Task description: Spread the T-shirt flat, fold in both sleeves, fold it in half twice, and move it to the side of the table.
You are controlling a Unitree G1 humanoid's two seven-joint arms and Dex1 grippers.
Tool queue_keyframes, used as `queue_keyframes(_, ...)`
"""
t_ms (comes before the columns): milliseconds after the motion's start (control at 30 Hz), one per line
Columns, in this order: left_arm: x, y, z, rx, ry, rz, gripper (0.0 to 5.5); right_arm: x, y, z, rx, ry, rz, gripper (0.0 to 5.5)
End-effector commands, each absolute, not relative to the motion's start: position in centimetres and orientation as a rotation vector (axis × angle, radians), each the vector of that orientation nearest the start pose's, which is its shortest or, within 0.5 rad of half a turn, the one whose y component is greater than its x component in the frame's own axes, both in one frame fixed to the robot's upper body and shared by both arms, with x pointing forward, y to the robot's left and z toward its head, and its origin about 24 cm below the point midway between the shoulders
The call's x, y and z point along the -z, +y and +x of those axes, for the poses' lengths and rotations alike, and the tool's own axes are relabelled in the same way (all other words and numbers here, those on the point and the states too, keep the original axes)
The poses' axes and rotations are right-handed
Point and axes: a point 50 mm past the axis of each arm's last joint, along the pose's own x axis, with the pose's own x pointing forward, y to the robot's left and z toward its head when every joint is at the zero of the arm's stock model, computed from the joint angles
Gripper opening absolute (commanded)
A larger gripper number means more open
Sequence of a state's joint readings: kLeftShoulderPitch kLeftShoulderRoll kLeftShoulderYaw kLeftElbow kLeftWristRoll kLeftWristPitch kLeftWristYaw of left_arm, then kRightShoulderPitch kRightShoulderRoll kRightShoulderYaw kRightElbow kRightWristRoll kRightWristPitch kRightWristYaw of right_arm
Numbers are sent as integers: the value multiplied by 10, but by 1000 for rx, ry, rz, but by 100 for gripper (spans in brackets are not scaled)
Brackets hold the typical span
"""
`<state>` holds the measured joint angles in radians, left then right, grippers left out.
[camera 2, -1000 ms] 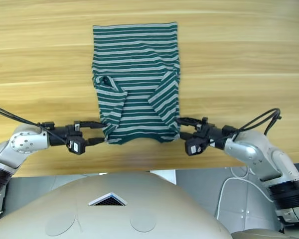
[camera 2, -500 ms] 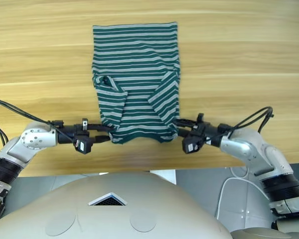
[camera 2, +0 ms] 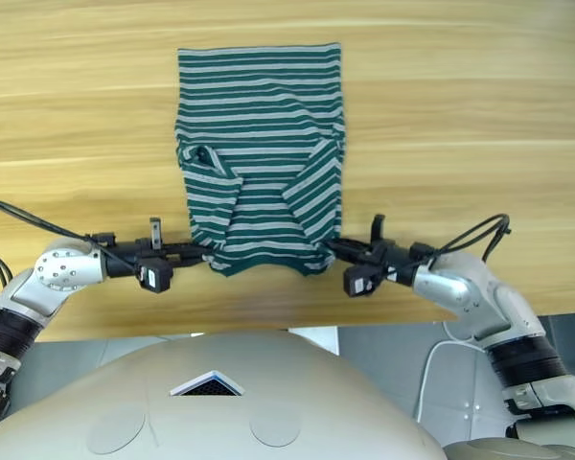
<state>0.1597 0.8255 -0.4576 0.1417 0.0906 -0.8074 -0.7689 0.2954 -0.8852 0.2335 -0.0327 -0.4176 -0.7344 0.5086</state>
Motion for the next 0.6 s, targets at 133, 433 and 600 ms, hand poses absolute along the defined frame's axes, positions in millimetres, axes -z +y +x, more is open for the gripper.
queue_keyframes(133,-9,196,92,1407,127,601,0,-44,-219,123,-1114,-15,-997,0)
queue_keyframes(433,-53,200,169,913,-214,660,0,-69,-203,158,-956,-199,-964,0)
queue_keyframes(600,-63,194,213,781,-310,711,0,-83,-185,201,-869,-349,-989,0)
